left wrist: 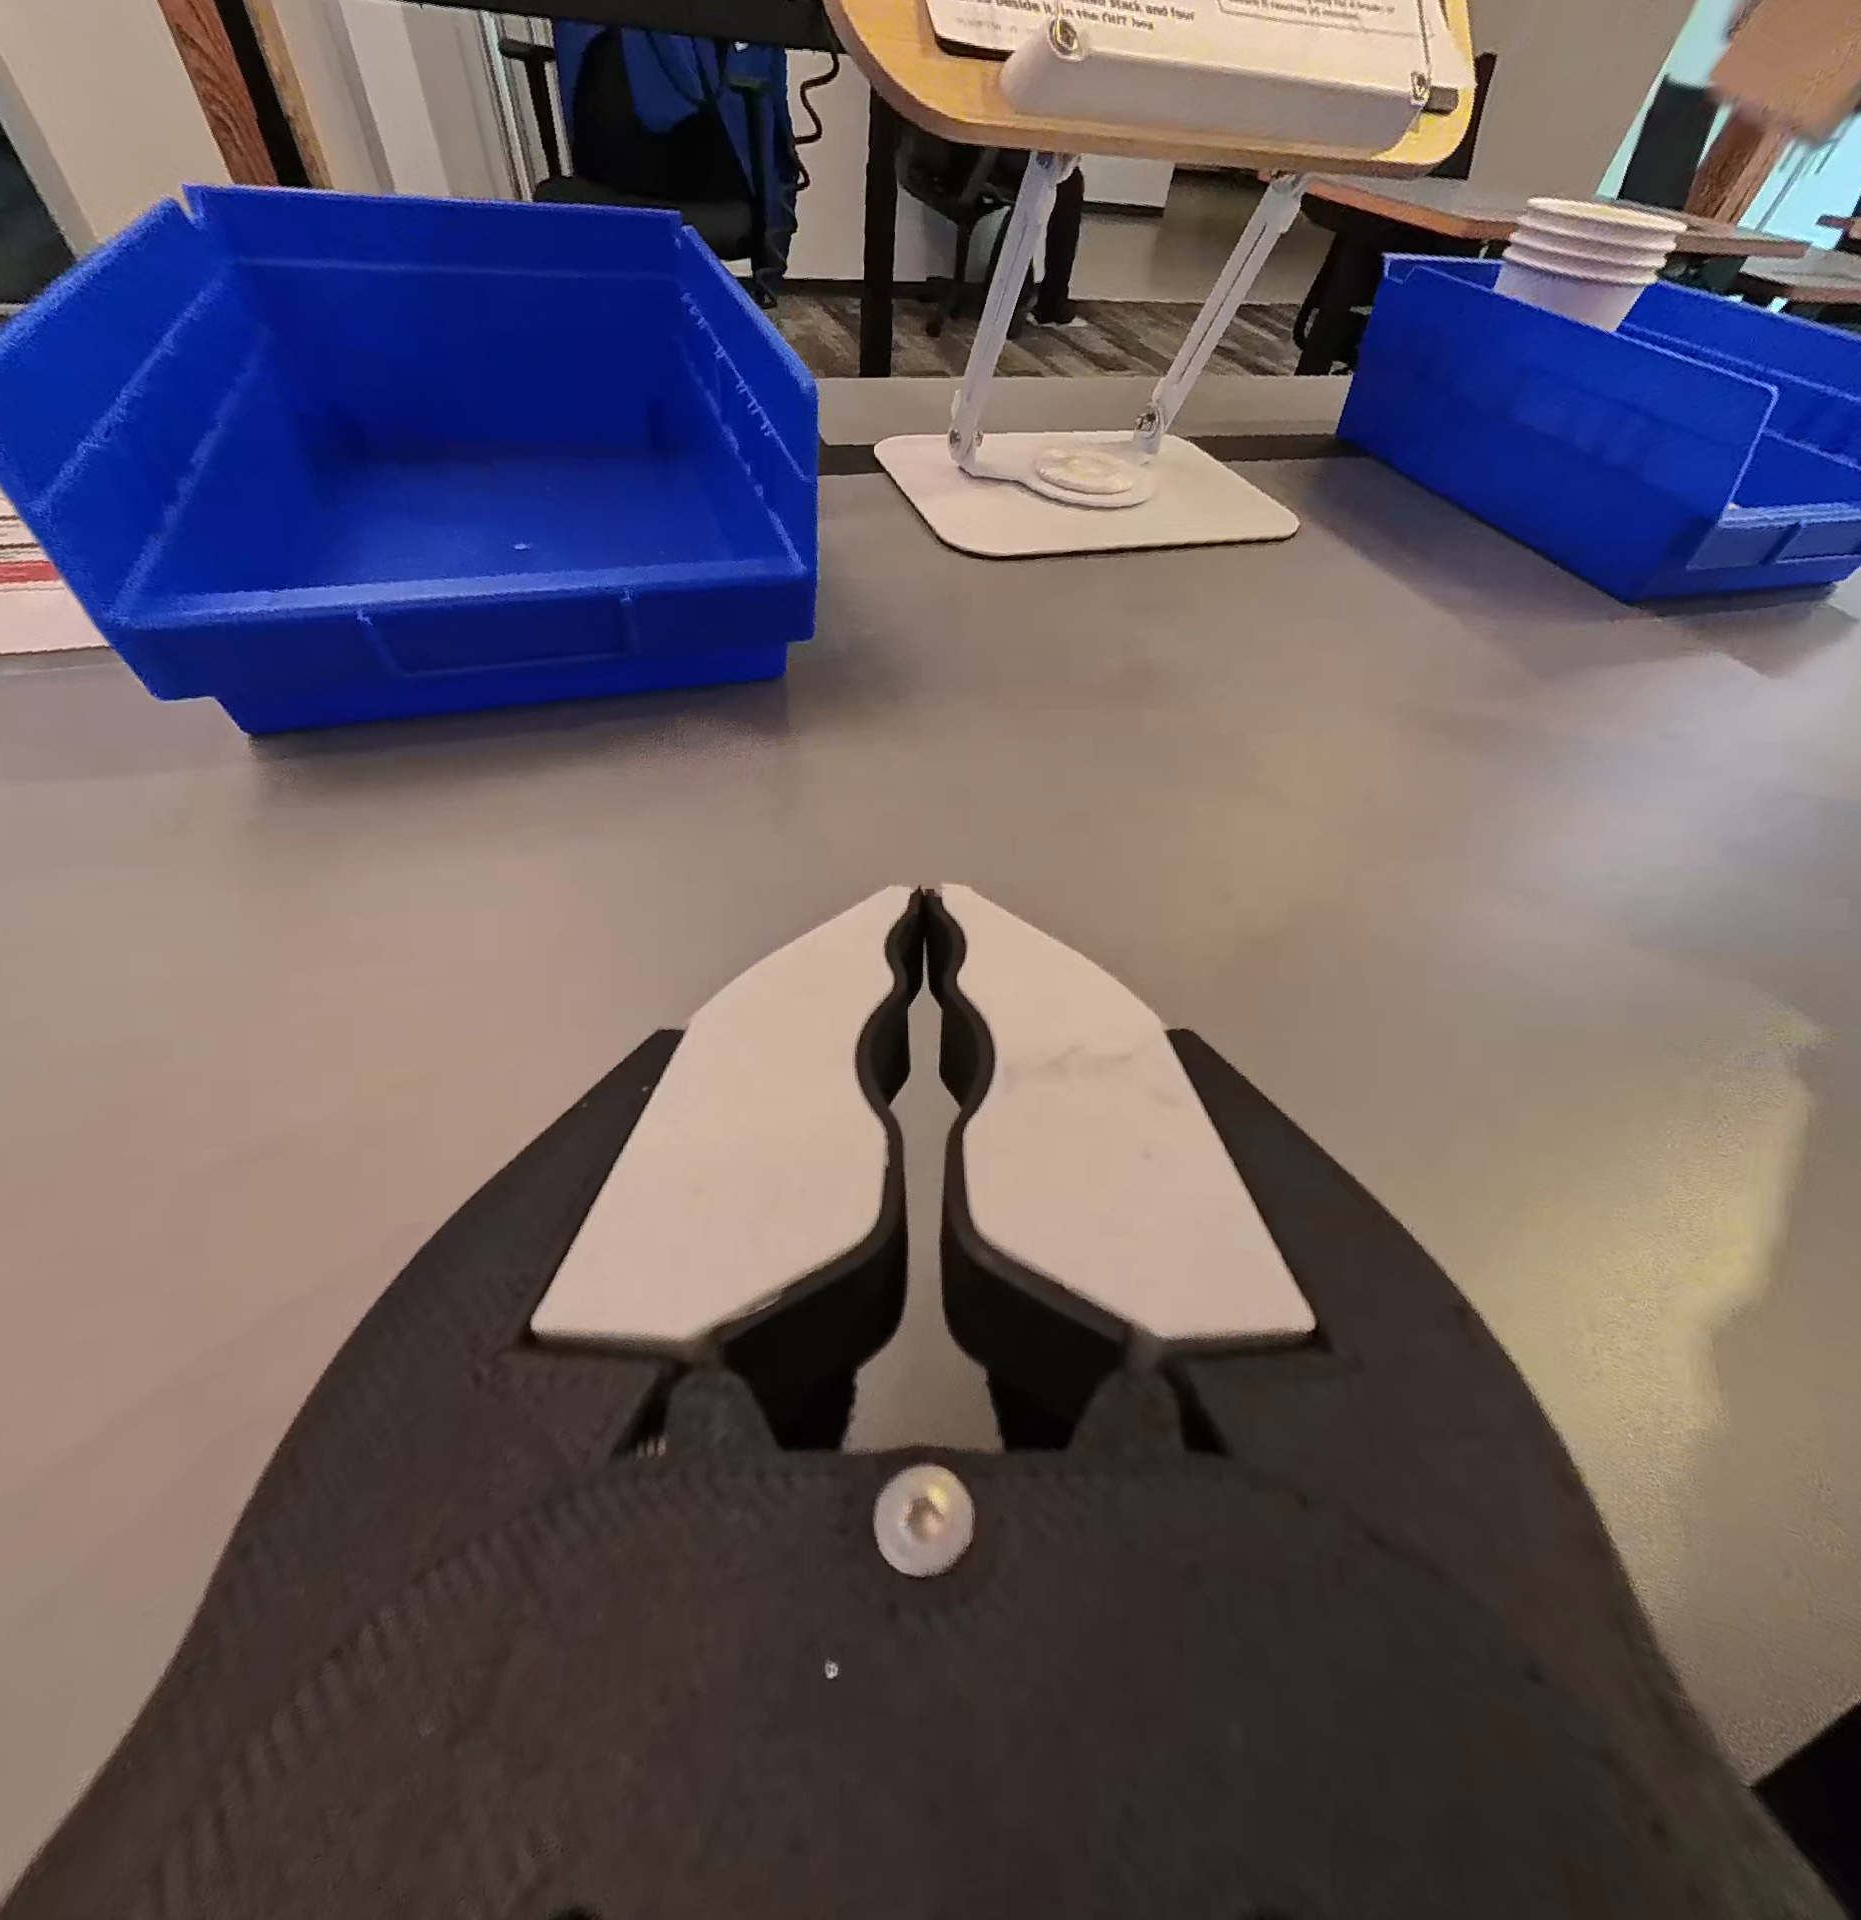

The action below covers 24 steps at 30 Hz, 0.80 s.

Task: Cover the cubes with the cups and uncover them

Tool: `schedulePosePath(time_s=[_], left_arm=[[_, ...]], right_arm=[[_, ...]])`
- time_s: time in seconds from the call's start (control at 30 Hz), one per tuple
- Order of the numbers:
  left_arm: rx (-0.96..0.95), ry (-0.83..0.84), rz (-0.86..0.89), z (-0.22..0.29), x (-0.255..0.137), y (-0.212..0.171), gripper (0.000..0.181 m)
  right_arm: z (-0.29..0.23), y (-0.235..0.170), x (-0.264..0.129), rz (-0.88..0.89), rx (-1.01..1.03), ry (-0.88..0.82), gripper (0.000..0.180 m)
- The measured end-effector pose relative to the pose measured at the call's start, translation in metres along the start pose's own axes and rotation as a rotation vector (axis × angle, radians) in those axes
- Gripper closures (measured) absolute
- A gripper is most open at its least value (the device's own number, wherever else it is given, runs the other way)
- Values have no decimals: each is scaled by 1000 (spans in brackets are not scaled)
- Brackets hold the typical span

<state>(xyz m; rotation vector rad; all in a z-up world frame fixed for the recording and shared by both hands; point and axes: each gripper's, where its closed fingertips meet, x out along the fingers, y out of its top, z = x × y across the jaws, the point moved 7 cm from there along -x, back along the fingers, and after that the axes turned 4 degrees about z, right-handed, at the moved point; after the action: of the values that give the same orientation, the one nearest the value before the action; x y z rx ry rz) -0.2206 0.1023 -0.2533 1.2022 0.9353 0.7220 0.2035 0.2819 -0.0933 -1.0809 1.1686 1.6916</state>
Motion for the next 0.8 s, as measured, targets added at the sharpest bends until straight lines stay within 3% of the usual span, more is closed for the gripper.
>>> schedulePosePath(time_s=[0.13, 0.37, 0.5, 0.77, 0.8], left_arm=[[41, 3, -27, 7, 5, -1, 181], [51, 2, -43, 11, 10, -1, 181], [60, -2, -61, 14, 13, -2, 181], [75, -5, -74, 16, 16, -2, 181], [77, -6, -75, 16, 15, -3, 181]], right_arm=[[-17, -89, -13, -127, 181, -18, 133], [-46, -208, 34, -305, 395, 45, 133], [-49, -239, 56, -298, 460, 49, 133], [-51, -253, 86, -392, 483, 115, 132], [-50, -254, 86, -408, 494, 111, 117]])
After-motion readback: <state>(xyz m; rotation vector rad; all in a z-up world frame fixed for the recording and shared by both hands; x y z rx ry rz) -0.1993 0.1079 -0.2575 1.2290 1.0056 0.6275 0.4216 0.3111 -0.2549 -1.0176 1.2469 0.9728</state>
